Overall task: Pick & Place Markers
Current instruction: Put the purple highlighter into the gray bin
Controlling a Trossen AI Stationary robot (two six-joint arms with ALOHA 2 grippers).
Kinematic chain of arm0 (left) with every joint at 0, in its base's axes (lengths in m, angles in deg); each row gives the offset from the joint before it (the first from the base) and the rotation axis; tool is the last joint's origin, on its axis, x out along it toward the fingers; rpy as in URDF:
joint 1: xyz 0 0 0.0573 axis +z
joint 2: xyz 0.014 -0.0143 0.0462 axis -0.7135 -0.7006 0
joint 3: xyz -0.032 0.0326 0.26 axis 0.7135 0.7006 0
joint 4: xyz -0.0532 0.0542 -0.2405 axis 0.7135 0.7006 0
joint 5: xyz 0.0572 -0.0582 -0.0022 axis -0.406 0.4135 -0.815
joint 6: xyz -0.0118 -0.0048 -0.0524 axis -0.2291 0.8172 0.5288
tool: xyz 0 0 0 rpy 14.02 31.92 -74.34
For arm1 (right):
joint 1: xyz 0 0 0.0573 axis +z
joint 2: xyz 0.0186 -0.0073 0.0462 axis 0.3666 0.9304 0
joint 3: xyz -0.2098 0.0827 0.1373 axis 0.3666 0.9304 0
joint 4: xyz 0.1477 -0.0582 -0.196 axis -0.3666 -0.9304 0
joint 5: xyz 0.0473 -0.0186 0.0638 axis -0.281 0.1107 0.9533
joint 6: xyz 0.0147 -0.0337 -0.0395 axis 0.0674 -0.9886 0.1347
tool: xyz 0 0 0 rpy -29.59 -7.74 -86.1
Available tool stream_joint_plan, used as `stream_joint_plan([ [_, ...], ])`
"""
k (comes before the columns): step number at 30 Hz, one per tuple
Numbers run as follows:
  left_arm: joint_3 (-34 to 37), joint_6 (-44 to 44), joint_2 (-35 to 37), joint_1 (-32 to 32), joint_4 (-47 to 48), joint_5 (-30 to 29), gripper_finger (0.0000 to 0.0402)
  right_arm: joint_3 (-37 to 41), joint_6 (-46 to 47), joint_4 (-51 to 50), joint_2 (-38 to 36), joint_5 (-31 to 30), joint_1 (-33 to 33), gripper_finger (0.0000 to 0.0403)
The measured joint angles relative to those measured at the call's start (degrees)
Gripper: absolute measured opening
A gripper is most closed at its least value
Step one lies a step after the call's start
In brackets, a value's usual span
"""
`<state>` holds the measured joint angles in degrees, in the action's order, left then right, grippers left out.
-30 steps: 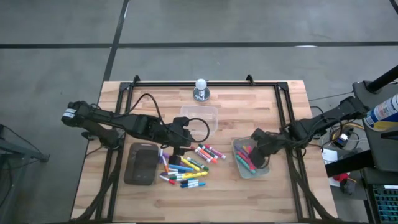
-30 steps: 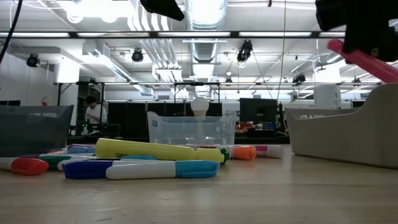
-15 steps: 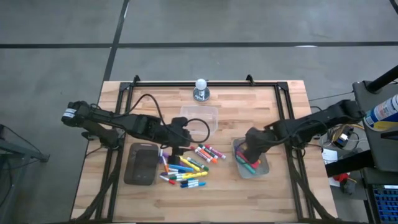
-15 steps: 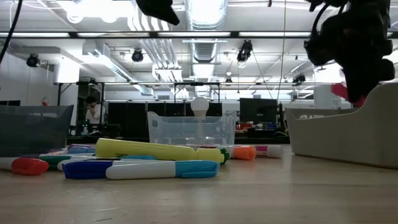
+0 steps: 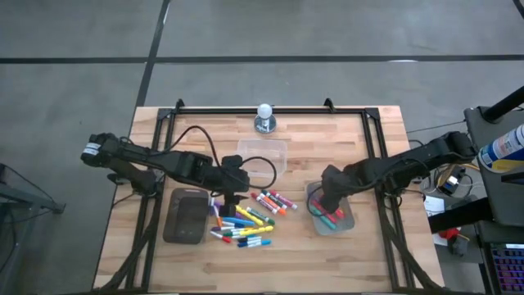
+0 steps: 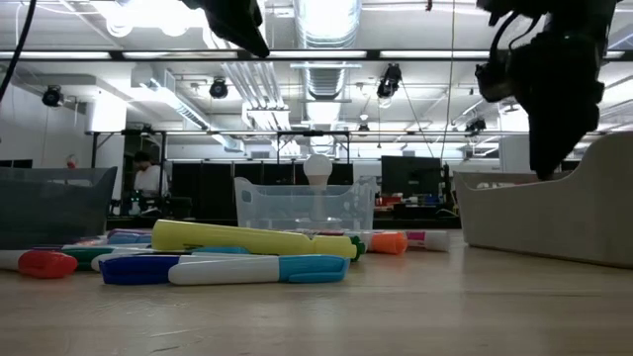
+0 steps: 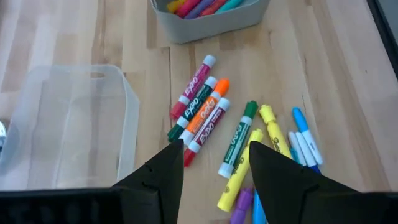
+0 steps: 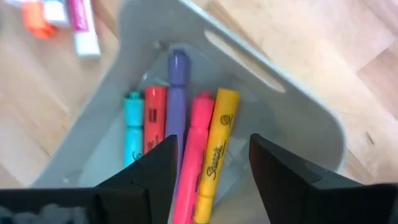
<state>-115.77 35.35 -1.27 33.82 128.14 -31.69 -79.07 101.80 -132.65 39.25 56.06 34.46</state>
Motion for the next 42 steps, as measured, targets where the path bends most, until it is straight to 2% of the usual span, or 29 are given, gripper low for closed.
stream_joint_plan([
  [4, 1.25, 1.27, -0.02, -0.13, 1.97, 0.00, 0.0174, 0.00, 0.38, 1.86, -4.72, -0.92, 0.02, 0.0198],
  [8, 5.52, 3.27, -0.02, -0.13, 2.14, 0.01, 0.0174, 0.00, -0.78, 7.79, -9.71, -4.76, 0.93, 0.0199],
  [14, 13.59, 5.19, -0.11, 0.12, 1.15, -0.83, 0.0174, 0.00, -12.71, 22.62, -14.95, -11.50, 4.39, 0.0199],
  [18, 17.96, 5.46, -0.11, 0.11, -0.47, -1.34, 0.0174, 0.00, -22.75, 34.34, -15.71, -14.85, 6.15, 0.0199],
  [21, 20.96, 4.30, -0.11, 0.27, -4.92, -1.41, 0.0174, 0.00, -30.62, 43.91, -14.55, -15.23, 7.04, 0.0199],
  [25, 22.63, 3.83, -0.11, 0.37, -5.94, -1.36, 0.0174, 0.02, -40.53, 55.35, -11.26, -15.14, 7.36, 0.0199],
  [31, 24.91, 5.05, -0.15, -0.15, -7.55, -0.33, 0.0174, 0.00, -47.61, 70.55, -4.88, -14.67, 7.34, 0.0199],
  [42, 28.48, 4.58, -0.26, -1.73, -11.77, 1.80, 0.0174, -3.42, -49.90, 71.51, -0.99, -14.57, 7.55, 0.0199],
])
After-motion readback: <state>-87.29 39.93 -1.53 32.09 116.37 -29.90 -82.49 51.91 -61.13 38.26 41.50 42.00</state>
